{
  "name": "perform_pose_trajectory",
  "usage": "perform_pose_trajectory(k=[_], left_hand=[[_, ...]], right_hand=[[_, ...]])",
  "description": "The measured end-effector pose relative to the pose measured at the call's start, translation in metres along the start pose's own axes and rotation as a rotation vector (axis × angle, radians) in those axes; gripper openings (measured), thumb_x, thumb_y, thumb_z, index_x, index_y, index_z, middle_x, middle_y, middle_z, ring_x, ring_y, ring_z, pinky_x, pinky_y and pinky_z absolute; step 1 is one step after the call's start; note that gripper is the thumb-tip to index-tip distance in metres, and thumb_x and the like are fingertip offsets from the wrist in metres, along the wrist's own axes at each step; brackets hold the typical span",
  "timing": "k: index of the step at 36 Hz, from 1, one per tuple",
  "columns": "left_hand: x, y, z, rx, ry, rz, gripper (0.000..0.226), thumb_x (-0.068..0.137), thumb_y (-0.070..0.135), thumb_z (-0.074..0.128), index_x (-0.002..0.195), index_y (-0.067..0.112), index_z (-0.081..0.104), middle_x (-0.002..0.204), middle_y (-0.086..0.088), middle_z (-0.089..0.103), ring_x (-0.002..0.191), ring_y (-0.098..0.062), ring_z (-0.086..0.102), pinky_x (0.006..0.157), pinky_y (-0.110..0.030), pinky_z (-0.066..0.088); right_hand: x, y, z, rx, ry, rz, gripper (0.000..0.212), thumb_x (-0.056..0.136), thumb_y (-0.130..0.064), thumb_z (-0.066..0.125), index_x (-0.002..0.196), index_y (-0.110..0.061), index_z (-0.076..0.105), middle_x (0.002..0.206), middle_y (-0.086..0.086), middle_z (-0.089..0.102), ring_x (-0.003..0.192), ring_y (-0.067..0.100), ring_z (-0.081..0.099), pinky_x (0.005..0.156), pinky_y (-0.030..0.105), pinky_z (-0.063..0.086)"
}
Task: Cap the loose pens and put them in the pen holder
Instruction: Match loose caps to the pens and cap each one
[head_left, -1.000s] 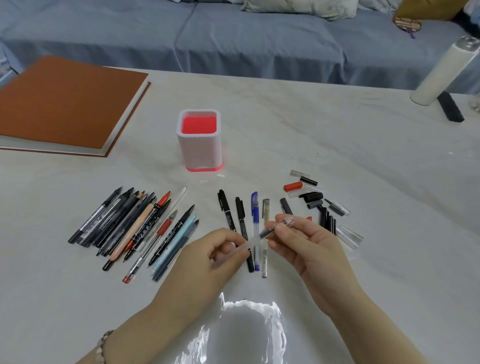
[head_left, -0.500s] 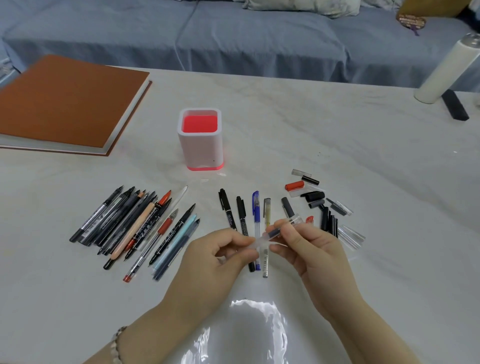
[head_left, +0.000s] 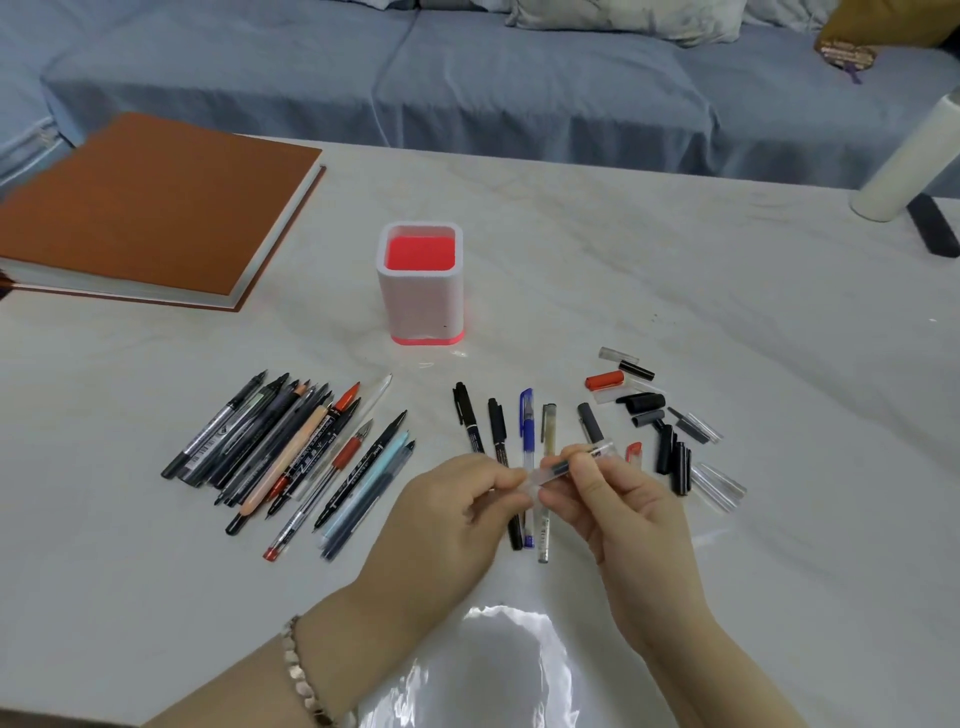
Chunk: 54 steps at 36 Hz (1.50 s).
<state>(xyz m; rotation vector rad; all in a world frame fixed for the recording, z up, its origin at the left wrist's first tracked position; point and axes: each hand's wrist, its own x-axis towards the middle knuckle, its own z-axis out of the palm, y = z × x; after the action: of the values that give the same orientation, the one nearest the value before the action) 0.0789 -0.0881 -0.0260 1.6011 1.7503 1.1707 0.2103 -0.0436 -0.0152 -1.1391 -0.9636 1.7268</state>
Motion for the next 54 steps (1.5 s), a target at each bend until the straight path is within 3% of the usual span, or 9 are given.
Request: perform_pose_trajectory(k=[6, 12, 17, 22, 26, 30, 34, 40, 54], left_hand=[[-0.009, -0.031, -0.013, 0.325, -0.119, -0.066, 0.052, 0.075, 0.060, 0.040, 0.087, 0.019, 0.070, 0.085, 0.010, 0.064, 0.084, -0.005, 0.056, 0.078, -0.020, 0.039], [-0.009, -0.053, -0.039, 0.553, 0.032, -0.237, 0.023, 0.086, 0.017, 0.055, 0.108, 0.018, 0.062, 0.106, 0.003, 0.061, 0.097, -0.017, 0.054, 0.079, -0.027, 0.043], [-0.009, -0.059, -0.041, 0.701, -0.059, -0.283, 0.019, 0.087, 0.018, 0.053, 0.101, 0.013, 0.064, 0.100, -0.001, 0.061, 0.093, -0.022, 0.056, 0.069, -0.029, 0.042], [-0.009, -0.057, -0.037, 0.724, -0.058, -0.279, 0.018, 0.086, 0.016, 0.049, 0.096, 0.012, 0.063, 0.093, -0.004, 0.062, 0.088, -0.023, 0.055, 0.066, -0.031, 0.043], [-0.006, -0.049, -0.033, 0.661, -0.034, -0.292, 0.017, 0.084, 0.016, 0.050, 0.095, 0.013, 0.063, 0.090, -0.003, 0.057, 0.082, -0.023, 0.054, 0.067, -0.031, 0.042], [-0.001, -0.038, -0.027, 0.435, -0.028, -0.274, 0.019, 0.088, 0.015, 0.049, 0.101, 0.012, 0.062, 0.093, 0.000, 0.049, 0.077, -0.017, 0.054, 0.064, -0.017, 0.039], [0.006, -0.026, -0.016, 0.324, -0.050, -0.238, 0.021, 0.091, 0.017, 0.047, 0.107, 0.015, 0.061, 0.094, 0.001, 0.051, 0.077, -0.011, 0.054, 0.064, -0.013, 0.036], [0.013, -0.009, -0.005, 0.247, -0.110, -0.225, 0.016, 0.091, 0.023, 0.048, 0.095, 0.021, 0.064, 0.079, 0.002, 0.063, 0.067, -0.013, 0.055, 0.065, -0.031, 0.047], [0.014, 0.001, -0.001, 0.193, -0.186, -0.258, 0.021, 0.090, 0.025, 0.051, 0.080, 0.042, 0.054, 0.076, 0.007, 0.062, 0.061, -0.007, 0.052, 0.058, -0.018, 0.042]], right_hand=[[0.007, 0.021, -0.001, -0.076, 0.029, 0.206, 0.027, 0.096, -0.016, 0.041, 0.084, 0.000, 0.060, 0.070, 0.008, 0.074, 0.060, 0.013, 0.069, 0.059, 0.021, 0.057], [0.034, 0.013, -0.022, -0.191, 0.198, 0.099, 0.014, 0.097, -0.011, 0.036, 0.095, -0.005, 0.048, 0.074, 0.011, 0.063, 0.057, 0.015, 0.065, 0.052, 0.018, 0.054], [0.052, 0.011, -0.018, -0.670, 0.089, -0.049, 0.005, 0.085, -0.001, 0.048, 0.083, -0.005, 0.049, 0.062, 0.004, 0.047, 0.052, 0.008, 0.050, 0.043, 0.008, 0.032], [0.066, 0.017, 0.001, -1.044, 0.053, -0.222, 0.013, 0.084, -0.012, 0.056, 0.073, -0.007, 0.053, 0.065, 0.004, 0.047, 0.060, 0.017, 0.041, 0.049, 0.020, 0.029], [0.068, 0.019, 0.004, -1.088, 0.056, -0.186, 0.018, 0.085, -0.017, 0.057, 0.074, -0.004, 0.053, 0.074, 0.012, 0.052, 0.072, 0.025, 0.048, 0.058, 0.030, 0.030], [0.059, 0.009, -0.012, -1.002, 0.113, -0.140, 0.024, 0.085, -0.017, 0.057, 0.104, -0.003, 0.063, 0.090, 0.010, 0.064, 0.089, 0.022, 0.058, 0.075, 0.025, 0.039], [0.053, -0.006, -0.051, -1.093, 0.190, -0.147, 0.023, 0.085, -0.012, 0.054, 0.105, -0.007, 0.066, 0.071, -0.001, 0.058, 0.072, 0.017, 0.054, 0.068, 0.024, 0.039], [0.059, -0.029, -0.111, -1.272, 0.315, -0.177, 0.025, 0.085, -0.011, 0.052, 0.105, -0.012, 0.067, 0.107, 0.011, 0.062, 0.089, 0.023, 0.057, 0.074, 0.028, 0.040], [0.102, -0.025, -0.124, -1.420, 0.226, -0.145, 0.037, 0.083, -0.001, 0.044, 0.112, -0.013, 0.062, 0.113, 0.011, 0.062, 0.106, 0.028, 0.054, 0.085, 0.031, 0.041]])
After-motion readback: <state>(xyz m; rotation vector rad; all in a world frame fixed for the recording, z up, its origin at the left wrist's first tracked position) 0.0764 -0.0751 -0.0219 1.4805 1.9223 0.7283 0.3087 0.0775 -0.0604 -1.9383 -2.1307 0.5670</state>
